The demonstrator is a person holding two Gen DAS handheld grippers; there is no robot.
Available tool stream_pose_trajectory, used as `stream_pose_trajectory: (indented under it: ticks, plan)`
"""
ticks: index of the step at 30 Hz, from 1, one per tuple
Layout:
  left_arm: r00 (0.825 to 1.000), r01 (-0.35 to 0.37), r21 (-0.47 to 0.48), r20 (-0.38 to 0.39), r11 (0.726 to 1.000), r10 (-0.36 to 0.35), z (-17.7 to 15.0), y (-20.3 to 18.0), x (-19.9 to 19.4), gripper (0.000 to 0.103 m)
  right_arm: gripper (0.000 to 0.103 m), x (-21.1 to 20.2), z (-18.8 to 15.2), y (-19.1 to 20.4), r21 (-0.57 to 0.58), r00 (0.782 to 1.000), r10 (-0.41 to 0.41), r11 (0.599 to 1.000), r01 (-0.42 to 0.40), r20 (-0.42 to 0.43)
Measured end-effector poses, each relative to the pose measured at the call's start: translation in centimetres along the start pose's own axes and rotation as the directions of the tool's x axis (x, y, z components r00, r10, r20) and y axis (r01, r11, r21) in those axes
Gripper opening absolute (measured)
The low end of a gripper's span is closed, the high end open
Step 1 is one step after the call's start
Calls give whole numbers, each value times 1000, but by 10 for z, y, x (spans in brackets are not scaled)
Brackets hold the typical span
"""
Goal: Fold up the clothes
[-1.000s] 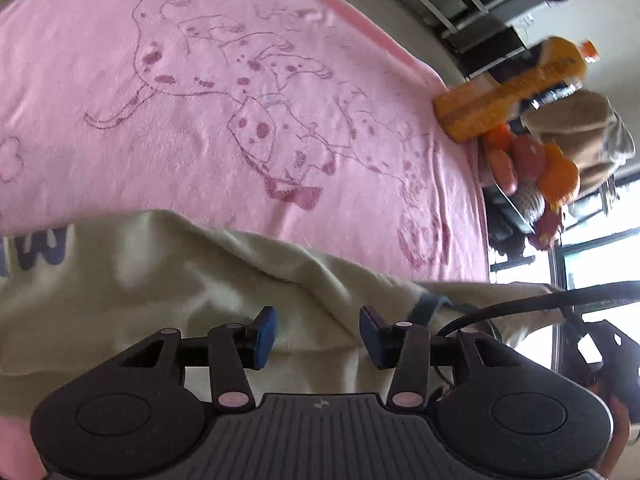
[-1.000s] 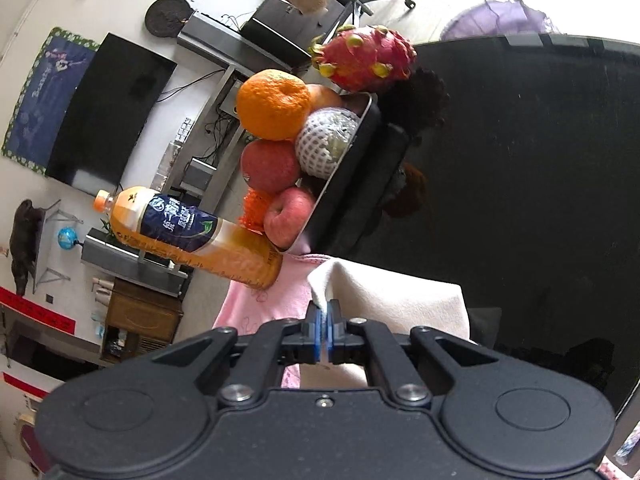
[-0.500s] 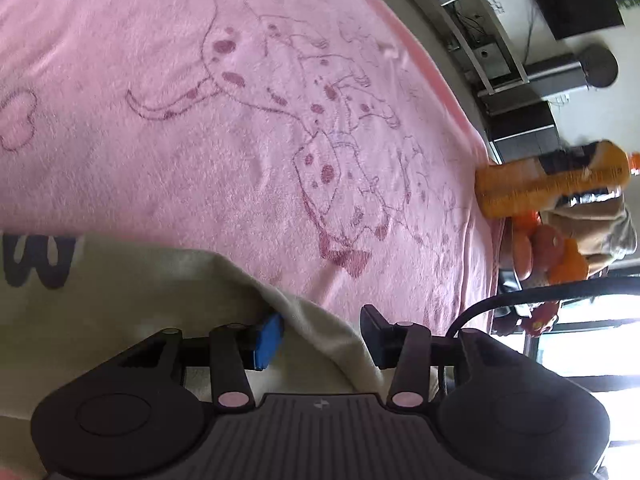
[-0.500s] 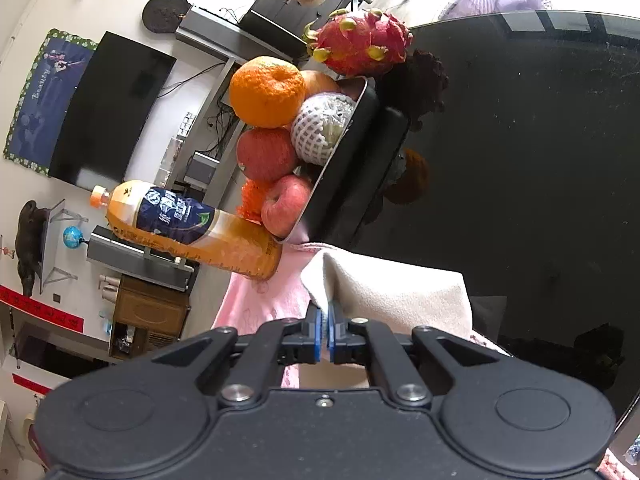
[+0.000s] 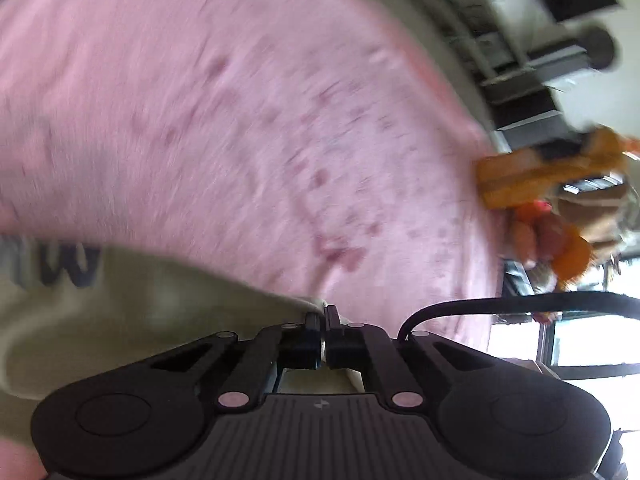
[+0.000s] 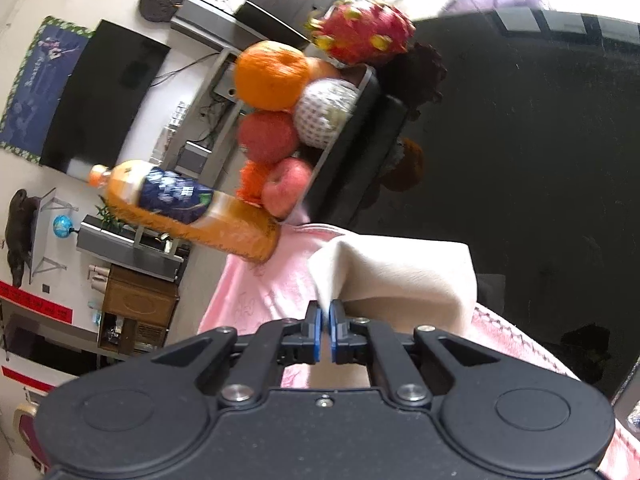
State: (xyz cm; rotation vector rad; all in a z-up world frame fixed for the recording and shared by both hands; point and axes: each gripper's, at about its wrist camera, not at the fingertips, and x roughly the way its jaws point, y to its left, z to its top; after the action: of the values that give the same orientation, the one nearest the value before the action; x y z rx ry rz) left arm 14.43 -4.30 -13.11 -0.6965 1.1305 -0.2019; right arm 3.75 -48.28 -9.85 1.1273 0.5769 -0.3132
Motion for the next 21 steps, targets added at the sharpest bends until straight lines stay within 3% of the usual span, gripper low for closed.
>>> stream_pose_trajectory:
  ticks: [4, 6, 10, 12, 15, 18, 21]
  plan:
    - [981, 78, 152, 162, 985, -103, 12, -30, -89, 2, 4, -43, -4, 40, -70, 997, 60, 996, -57, 40]
    - [954, 110, 236, 249, 965, -170, 18, -50, -144, 2, 0, -70, -8, 68, -126, 993, 91, 989, -81, 78]
    - [867, 93, 423, 411, 901, -282, 10, -92, -239, 2, 0, -138, -19, 139, -262, 960, 209, 952, -156, 186]
    - [851, 57, 490, 433, 870, -299, -1, -100, -269, 2, 0, -169, -27, 169, -332, 938, 271, 924, -190, 216]
    - [859, -17, 554, 435, 833, -271, -20, -91, -280, 2, 1, -180, -40, 190, -388, 945, 278, 901, -194, 171]
    - [906, -43, 561, 371, 826, -205, -36, -52, -254, 2, 4, -160, -61, 189, -426, 972, 220, 889, -166, 81]
    - [947, -53, 551, 292, 833, -132, -54, -6, -217, 2, 5, -108, -84, 174, -445, 993, 108, 888, -118, -46]
